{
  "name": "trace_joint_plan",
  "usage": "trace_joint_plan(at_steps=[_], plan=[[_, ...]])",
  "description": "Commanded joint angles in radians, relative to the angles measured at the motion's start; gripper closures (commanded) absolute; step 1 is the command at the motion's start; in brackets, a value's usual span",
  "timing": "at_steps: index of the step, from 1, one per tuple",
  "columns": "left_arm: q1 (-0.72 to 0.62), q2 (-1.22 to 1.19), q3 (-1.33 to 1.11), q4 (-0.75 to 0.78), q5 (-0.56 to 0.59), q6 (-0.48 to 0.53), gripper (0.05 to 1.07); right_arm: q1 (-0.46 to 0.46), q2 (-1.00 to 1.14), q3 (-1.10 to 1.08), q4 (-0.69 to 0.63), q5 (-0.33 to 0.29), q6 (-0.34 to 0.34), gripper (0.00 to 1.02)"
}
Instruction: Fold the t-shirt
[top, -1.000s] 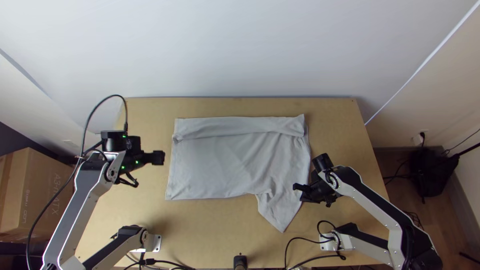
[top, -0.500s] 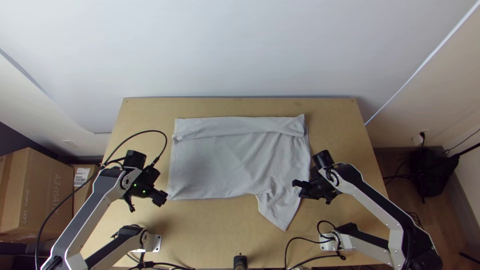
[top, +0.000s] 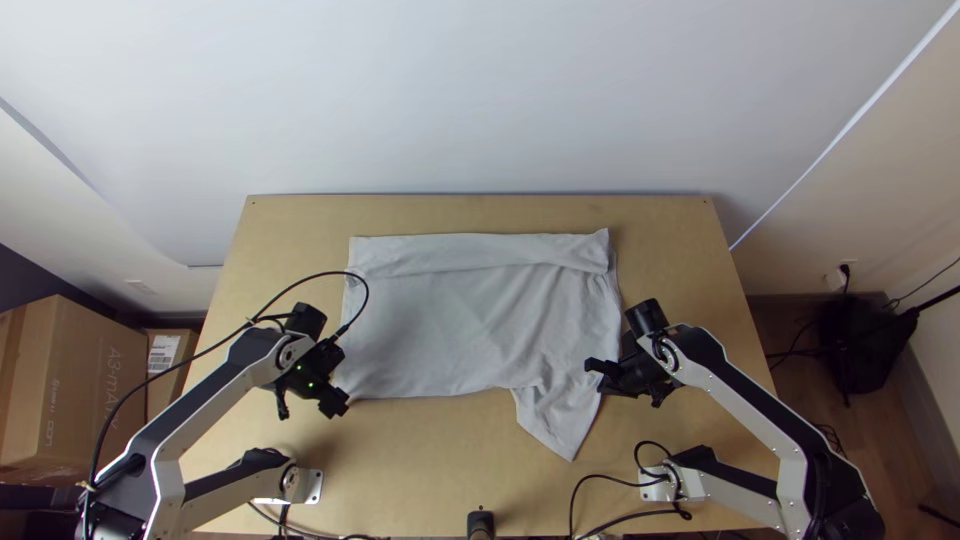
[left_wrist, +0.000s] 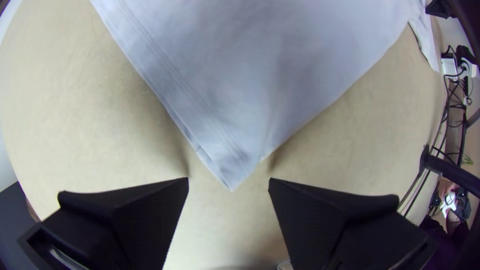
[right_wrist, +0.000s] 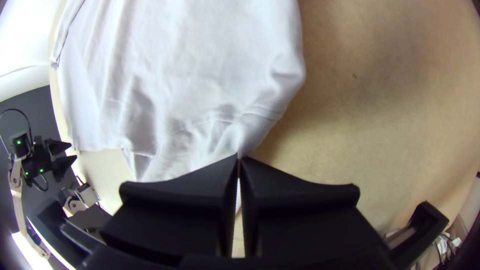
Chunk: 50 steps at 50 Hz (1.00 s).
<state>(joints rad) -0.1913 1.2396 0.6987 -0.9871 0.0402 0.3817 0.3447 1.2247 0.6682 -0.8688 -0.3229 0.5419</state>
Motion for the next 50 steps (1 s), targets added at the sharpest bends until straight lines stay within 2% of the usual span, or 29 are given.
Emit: trace_joint_plan(at_steps=[1, 8, 11, 14, 18, 21, 33, 38, 42, 50], plan=[[-0.02, 0.032, -0.016, 0.016, -0.003, -0.01, 0.35, -0.006, -0.011, -0.027, -0.002, -0.002, -0.007, 1.0], [-0.028, 0.055, -0.016, 0.045, 0.007, -0.023, 0.36, -0.006, -0.021, -0.035, -0.001, -0.002, -0.003, 1.0], [-0.04, 0.055, -0.018, 0.053, 0.023, -0.024, 0.54, -0.006, -0.021, -0.038, -0.001, -0.002, -0.003, 1.0], [-0.043, 0.055, -0.015, 0.071, 0.041, -0.04, 0.79, -0.006, -0.021, -0.039, -0.001, -0.002, -0.005, 1.0], [-0.043, 0.055, -0.015, 0.096, 0.047, -0.047, 1.05, -0.007, -0.024, -0.036, -0.001, -0.001, -0.007, 1.0], [-0.039, 0.05, -0.013, 0.097, 0.047, -0.044, 1.04, -0.033, -0.027, -0.032, -0.001, 0.001, -0.014, 1.0], [0.084, 0.032, 0.018, 0.103, 0.047, 0.002, 1.04, -0.246, -0.025, 0.01, -0.013, 0.004, -0.163, 1.0], [0.135, 0.027, 0.033, 0.107, 0.047, 0.016, 1.04, -0.302, -0.002, 0.028, -0.019, 0.024, -0.197, 1.0], [0.167, 0.024, 0.048, 0.116, 0.05, 0.023, 1.04, -0.309, -0.002, 0.05, -0.042, 0.024, -0.207, 1.0], [0.179, 0.001, 0.113, 0.117, 0.086, -0.015, 1.04, -0.266, -0.028, 0.113, -0.064, 0.021, -0.203, 1.0]])
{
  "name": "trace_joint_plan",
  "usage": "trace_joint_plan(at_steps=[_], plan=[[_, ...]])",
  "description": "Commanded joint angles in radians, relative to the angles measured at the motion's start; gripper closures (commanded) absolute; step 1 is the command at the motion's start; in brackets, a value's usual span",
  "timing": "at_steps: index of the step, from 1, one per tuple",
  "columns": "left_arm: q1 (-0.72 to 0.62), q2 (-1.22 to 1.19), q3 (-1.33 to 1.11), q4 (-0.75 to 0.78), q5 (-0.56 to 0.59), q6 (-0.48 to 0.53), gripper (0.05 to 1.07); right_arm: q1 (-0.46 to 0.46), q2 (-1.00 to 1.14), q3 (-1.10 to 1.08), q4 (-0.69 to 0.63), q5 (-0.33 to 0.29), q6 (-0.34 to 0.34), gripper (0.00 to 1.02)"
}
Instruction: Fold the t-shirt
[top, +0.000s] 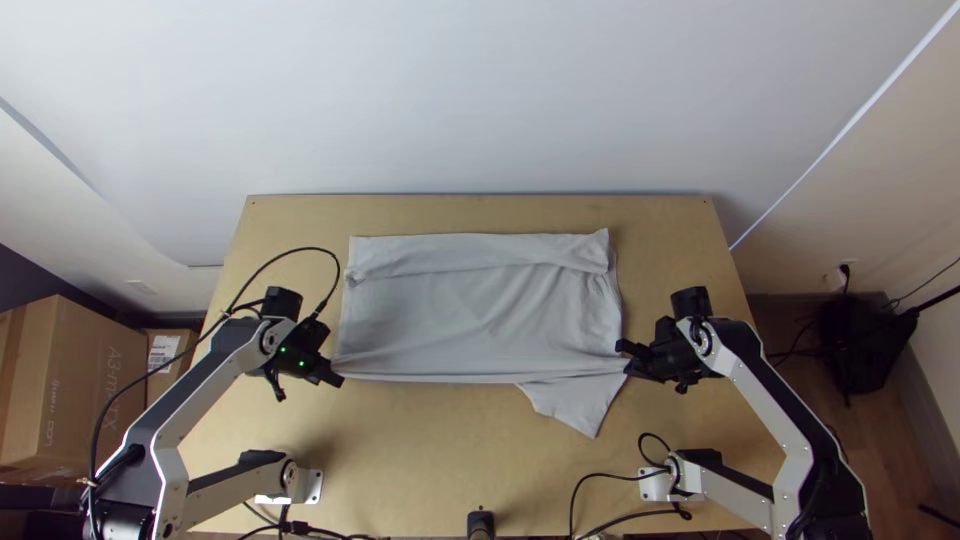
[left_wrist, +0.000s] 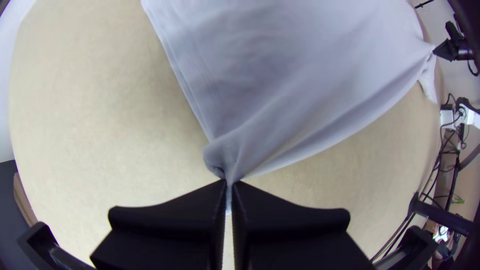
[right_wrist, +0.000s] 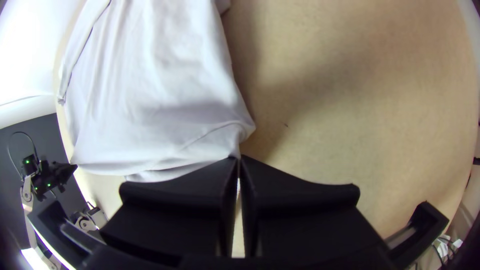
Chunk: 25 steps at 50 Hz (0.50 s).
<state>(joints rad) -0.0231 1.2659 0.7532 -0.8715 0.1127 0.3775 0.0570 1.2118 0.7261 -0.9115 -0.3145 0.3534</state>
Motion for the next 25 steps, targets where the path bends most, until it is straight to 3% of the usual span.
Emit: trace_joint_plan(at_steps=[1, 13, 25], plan=[[0.011, -0.026, 0.071, 0.003, 0.019, -0.02, 1.04, 0.026, -0.017, 0.067, -0.023, 0.012, -0.014, 1.0], [0.014, 0.023, 0.196, 0.068, 0.024, -0.126, 1.04, 0.05, 0.002, 0.191, -0.023, 0.012, -0.01, 1.0], [0.046, 0.142, 0.333, 0.097, 0.022, -0.161, 1.04, 0.064, 0.069, 0.314, 0.043, 0.012, -0.024, 1.0]])
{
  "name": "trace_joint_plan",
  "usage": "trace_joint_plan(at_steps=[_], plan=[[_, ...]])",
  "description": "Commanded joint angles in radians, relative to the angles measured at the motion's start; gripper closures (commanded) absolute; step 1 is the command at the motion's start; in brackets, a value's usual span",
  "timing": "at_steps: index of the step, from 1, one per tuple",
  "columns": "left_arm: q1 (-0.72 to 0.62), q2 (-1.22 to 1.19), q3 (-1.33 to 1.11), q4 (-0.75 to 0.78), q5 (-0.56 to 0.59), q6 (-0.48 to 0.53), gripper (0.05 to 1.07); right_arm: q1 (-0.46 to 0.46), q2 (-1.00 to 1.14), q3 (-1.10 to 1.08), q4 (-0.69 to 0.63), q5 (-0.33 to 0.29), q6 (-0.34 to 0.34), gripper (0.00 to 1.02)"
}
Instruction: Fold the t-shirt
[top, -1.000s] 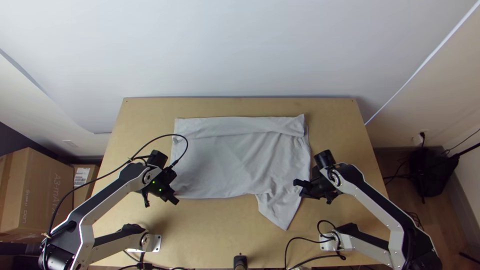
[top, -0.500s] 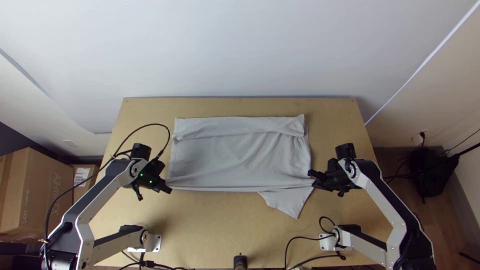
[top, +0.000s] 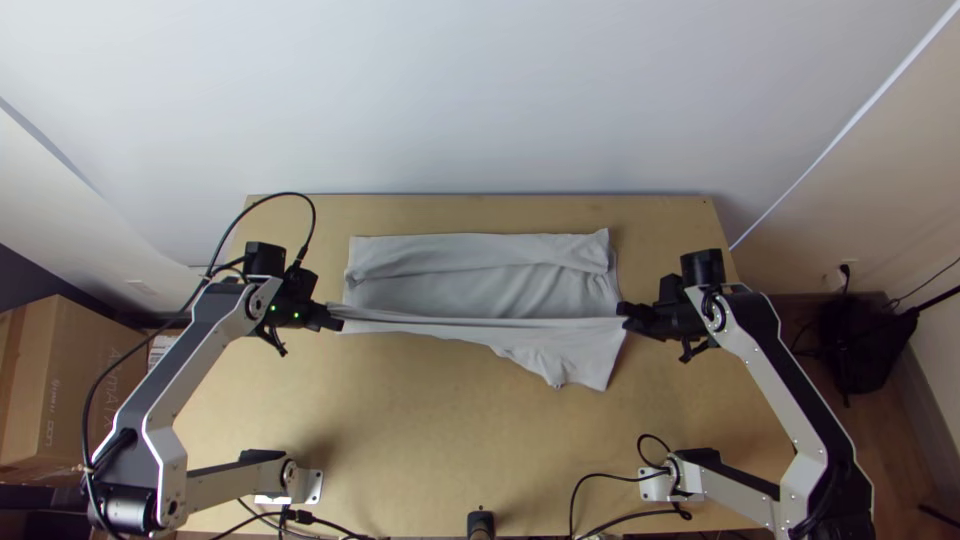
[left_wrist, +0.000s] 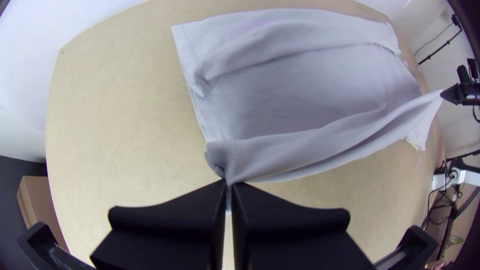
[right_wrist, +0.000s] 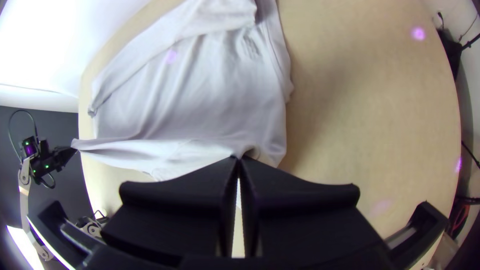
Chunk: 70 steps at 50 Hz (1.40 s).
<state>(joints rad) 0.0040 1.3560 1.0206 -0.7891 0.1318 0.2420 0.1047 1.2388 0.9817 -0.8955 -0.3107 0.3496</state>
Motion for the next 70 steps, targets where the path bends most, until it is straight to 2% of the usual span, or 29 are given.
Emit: trace_joint_plan(at_steps=[1, 12, 46, 58, 70], plan=[[0.019, 0.063, 0.079, 0.016, 0.003, -0.029, 1.04, 0.018, 0.05, 0.069, 0.033, 0.009, -0.02, 1.0], [0.021, 0.172, 0.2, 0.031, -0.006, -0.055, 1.04, 0.039, 0.169, 0.201, 0.115, 0.009, -0.021, 1.0], [0.034, 0.626, 0.723, -0.006, -0.031, -0.133, 1.04, 0.035, 0.742, 0.732, 0.115, 0.01, -0.011, 1.0], [0.034, 0.747, 0.793, -0.01, -0.043, -0.15, 1.04, 0.013, 0.935, 0.856, 0.115, 0.041, 0.0, 1.0], [0.028, 0.796, 0.774, -0.009, -0.055, -0.184, 1.04, -0.005, 1.035, 0.877, 0.136, 0.059, -0.001, 1.0]])
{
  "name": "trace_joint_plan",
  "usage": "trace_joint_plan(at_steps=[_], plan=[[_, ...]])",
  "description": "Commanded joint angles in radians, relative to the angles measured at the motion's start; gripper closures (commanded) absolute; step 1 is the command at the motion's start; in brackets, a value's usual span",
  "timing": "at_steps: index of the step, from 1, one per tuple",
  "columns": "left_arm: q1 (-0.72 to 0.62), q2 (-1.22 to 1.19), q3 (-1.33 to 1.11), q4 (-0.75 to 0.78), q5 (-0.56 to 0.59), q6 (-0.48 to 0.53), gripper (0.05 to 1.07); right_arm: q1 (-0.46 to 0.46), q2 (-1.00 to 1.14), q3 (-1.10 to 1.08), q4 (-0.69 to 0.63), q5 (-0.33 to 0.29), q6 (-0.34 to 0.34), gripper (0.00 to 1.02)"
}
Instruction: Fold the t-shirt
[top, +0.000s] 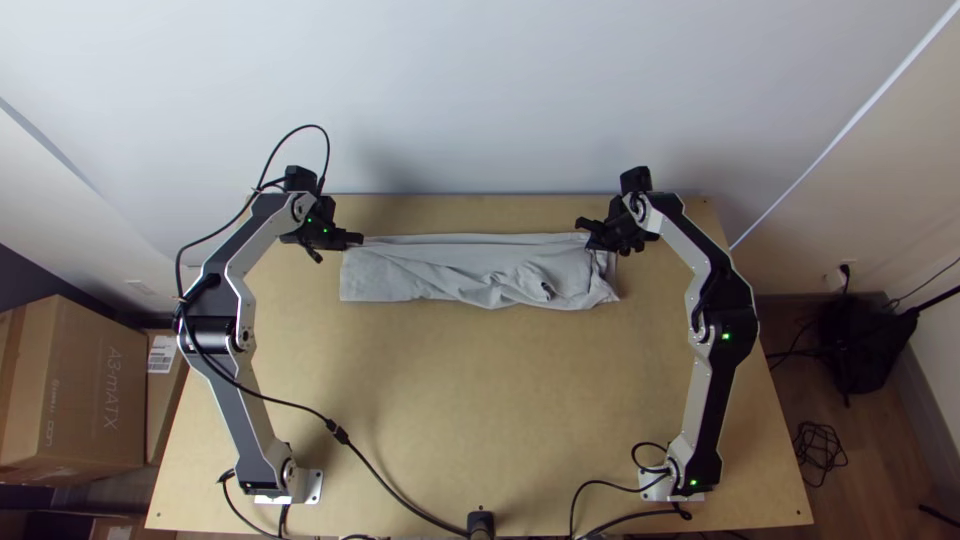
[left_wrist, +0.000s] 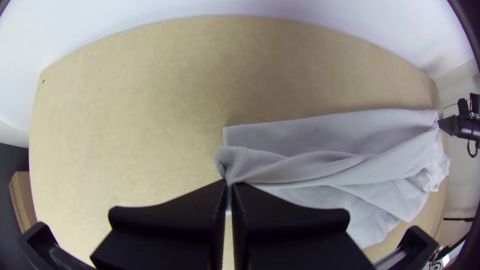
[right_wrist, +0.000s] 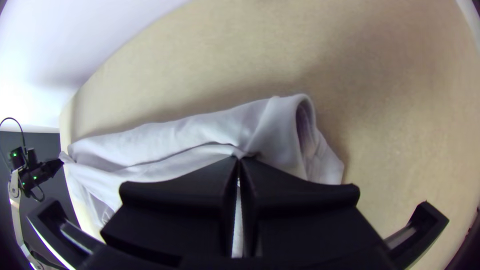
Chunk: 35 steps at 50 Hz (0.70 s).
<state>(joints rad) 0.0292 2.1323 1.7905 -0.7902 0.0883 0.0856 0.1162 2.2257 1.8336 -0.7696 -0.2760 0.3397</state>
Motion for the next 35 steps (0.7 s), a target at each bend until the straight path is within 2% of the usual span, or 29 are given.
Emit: trace_joint_plan(at_steps=[1, 10, 11, 12, 13, 15, 17, 19, 20, 26, 35], plan=[[0.0, 0.02, -0.003, -0.006, -0.012, -0.029, 1.04, -0.018, 0.054, 0.027, 0.013, 0.024, 0.009, 1.0], [-0.011, -0.026, -0.115, 0.092, -0.024, -0.08, 1.04, -0.03, 0.089, 0.027, 0.038, 0.046, 0.013, 1.0], [-0.012, -0.032, -0.128, 0.101, -0.024, -0.092, 1.02, -0.032, 0.089, 0.027, 0.043, 0.049, 0.016, 1.0], [-0.014, -0.035, -0.134, 0.103, -0.024, -0.103, 0.96, -0.035, 0.089, 0.027, 0.047, 0.055, 0.019, 0.98], [-0.018, -0.038, -0.14, 0.103, -0.024, -0.11, 0.85, -0.036, 0.088, 0.029, 0.049, 0.061, 0.024, 0.92], [-0.02, -0.043, -0.151, 0.105, -0.025, -0.116, 0.55, -0.039, 0.081, 0.027, 0.049, 0.067, 0.033, 0.71], [-0.023, -0.051, -0.163, 0.109, -0.027, -0.116, 0.29, -0.044, 0.071, 0.023, 0.049, 0.069, 0.036, 0.43], [-0.022, -0.061, -0.177, 0.115, -0.027, -0.118, 0.1, -0.047, 0.057, 0.016, 0.049, 0.083, 0.041, 0.11], [-0.02, -0.071, -0.184, 0.124, -0.027, -0.118, 0.1, -0.05, 0.048, 0.012, 0.049, 0.089, 0.045, 0.02], [0.008, -0.137, -0.241, 0.195, -0.027, -0.135, 0.1, -0.062, -0.044, -0.054, 0.098, 0.103, 0.05, 0.03], [0.051, -0.23, -0.287, 0.197, 0.021, -0.165, 0.1, -0.078, -0.219, -0.18, 0.15, 0.104, 0.082, 0.03]])
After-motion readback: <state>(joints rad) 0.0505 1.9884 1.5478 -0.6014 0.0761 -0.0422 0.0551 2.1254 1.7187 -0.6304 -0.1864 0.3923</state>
